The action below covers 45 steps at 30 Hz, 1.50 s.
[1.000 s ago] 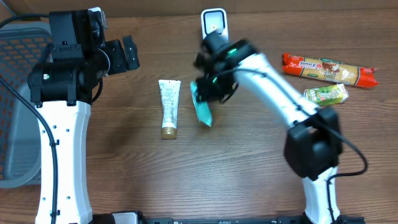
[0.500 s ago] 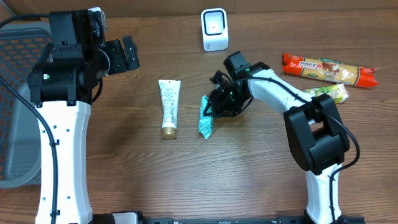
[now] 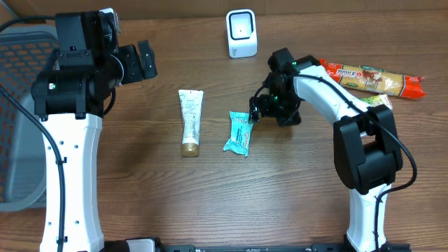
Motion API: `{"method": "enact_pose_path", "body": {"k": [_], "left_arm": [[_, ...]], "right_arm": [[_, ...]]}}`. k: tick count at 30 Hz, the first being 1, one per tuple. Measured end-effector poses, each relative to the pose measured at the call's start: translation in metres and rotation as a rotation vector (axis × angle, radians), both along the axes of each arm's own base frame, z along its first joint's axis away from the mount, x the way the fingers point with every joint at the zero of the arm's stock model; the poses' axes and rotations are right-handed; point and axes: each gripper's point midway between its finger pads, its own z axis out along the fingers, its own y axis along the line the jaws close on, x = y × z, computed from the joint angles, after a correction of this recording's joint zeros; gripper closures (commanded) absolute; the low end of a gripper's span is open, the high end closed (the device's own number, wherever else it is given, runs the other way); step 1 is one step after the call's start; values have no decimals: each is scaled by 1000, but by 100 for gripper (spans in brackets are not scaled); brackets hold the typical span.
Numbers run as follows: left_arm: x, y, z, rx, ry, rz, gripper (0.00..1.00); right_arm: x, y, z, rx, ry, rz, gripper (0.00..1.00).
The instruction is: Scan the item barcode
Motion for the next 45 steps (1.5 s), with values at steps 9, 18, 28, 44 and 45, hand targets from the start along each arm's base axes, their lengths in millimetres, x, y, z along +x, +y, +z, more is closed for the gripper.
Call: {"method": "enact_pose_path", "body": {"k": [9, 18, 28, 44, 45], "left_arm": [[0, 0, 0, 0, 0, 0, 0], [0, 0, 0, 0, 0, 0, 1], [0, 0, 0, 0, 0, 0, 0], [0, 0, 0, 0, 0, 0, 0], [0, 0, 0, 0, 0, 0, 0]], "right_arm": [[-17, 73, 33, -216, -221, 207, 4], [-38, 128, 17, -233, -379, 328, 28], [-47, 101, -12, -472, -378, 412, 48], [-52, 99, -1, -486, -306, 429, 96], [-54, 104, 2, -451, -291, 430, 96]]}}
